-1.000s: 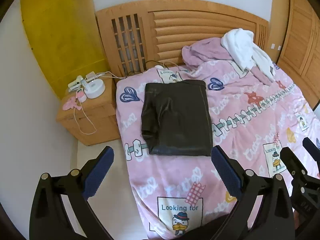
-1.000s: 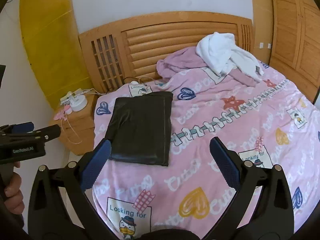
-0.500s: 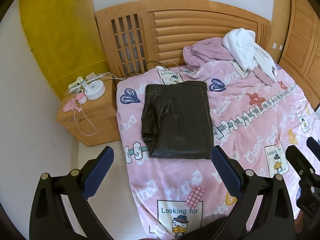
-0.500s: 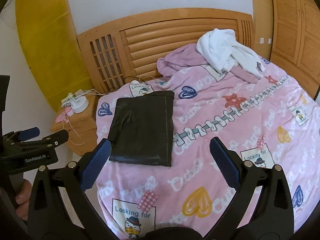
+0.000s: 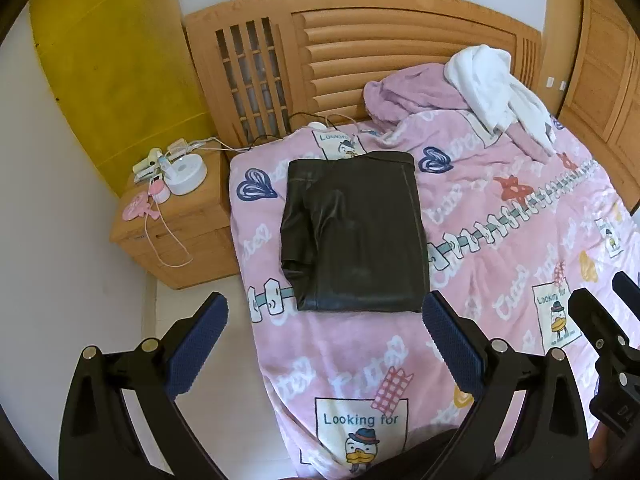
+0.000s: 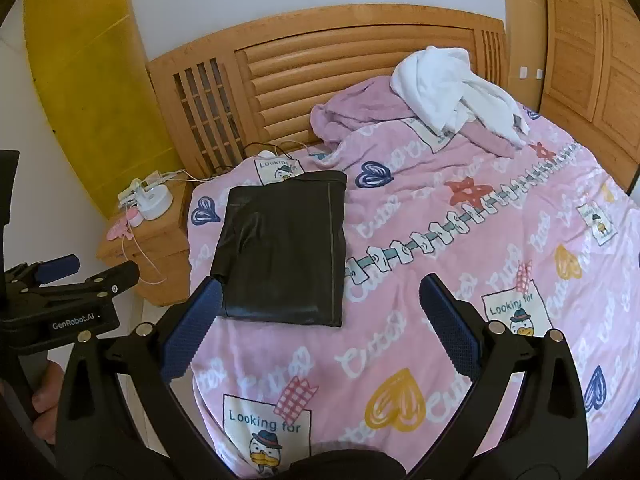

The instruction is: Fold large clothes

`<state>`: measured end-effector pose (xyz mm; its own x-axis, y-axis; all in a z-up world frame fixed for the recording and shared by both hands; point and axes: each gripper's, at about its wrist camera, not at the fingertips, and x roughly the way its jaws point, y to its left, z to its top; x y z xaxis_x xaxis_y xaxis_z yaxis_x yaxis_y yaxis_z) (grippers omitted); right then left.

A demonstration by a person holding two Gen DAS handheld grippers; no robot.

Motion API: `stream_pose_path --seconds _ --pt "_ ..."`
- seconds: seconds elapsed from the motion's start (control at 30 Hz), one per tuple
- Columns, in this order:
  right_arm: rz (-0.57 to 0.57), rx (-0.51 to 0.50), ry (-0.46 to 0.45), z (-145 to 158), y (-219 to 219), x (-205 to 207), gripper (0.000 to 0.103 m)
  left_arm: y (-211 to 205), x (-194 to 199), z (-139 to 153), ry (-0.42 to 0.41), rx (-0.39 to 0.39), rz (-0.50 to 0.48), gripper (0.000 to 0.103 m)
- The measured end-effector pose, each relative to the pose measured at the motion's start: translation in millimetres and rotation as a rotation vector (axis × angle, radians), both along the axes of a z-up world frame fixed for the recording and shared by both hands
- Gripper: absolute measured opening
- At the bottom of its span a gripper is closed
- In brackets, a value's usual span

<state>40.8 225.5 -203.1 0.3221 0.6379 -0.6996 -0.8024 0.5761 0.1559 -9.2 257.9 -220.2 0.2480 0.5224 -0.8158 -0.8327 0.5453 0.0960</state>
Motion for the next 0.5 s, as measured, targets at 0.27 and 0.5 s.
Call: stream_pose_path --seconds 0.27,0.5 --pt "-0.005 -0.036 0.002 -2.6 1.0 1.3 0.097 -1.1 0.4 -4.9 -0.003 -0.028 -0.003 0.095" --pt "-0.010 -0.059 -0.011 -2.2 3.3 0.5 0.097 0.5 1.5 -4.9 -0.006 -0.039 -0.007 0.095"
